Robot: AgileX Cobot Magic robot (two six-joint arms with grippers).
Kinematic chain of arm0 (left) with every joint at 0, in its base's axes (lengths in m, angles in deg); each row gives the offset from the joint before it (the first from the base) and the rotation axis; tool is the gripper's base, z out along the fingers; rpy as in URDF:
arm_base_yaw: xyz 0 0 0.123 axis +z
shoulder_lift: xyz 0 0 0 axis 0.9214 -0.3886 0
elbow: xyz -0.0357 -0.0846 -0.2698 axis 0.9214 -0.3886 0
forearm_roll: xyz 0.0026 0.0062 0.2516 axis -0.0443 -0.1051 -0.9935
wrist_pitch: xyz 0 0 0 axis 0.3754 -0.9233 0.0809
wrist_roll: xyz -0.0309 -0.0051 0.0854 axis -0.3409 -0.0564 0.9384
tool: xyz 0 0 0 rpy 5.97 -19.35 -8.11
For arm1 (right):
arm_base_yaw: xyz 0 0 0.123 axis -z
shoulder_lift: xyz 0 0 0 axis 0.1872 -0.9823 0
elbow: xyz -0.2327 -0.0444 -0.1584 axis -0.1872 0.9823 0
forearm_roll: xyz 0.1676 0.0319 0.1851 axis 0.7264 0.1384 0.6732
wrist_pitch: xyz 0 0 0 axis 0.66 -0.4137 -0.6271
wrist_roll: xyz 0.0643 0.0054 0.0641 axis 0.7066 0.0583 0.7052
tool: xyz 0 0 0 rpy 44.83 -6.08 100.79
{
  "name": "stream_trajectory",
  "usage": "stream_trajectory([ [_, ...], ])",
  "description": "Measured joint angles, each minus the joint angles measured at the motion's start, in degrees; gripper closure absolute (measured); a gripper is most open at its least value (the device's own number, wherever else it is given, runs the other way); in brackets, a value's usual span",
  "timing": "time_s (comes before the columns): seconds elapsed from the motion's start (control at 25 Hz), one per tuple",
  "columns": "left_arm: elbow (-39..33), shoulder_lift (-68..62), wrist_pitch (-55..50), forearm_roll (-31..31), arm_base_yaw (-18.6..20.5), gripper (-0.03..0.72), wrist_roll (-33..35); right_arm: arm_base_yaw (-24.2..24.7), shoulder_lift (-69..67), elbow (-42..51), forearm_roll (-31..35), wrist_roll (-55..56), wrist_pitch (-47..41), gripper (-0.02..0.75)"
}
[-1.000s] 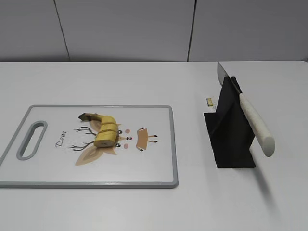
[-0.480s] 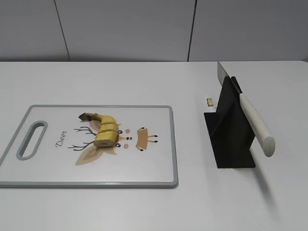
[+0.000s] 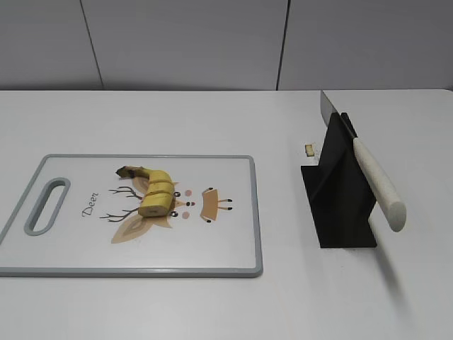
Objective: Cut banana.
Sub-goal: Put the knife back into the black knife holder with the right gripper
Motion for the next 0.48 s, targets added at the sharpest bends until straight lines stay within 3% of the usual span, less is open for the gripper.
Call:
stream_trajectory([
  [0.48, 0.0, 0.0, 0.0, 0.07, 0.0, 0.136, 0.0, 0.0, 0.0, 0.0, 0.0, 0.0, 0.0, 0.166],
])
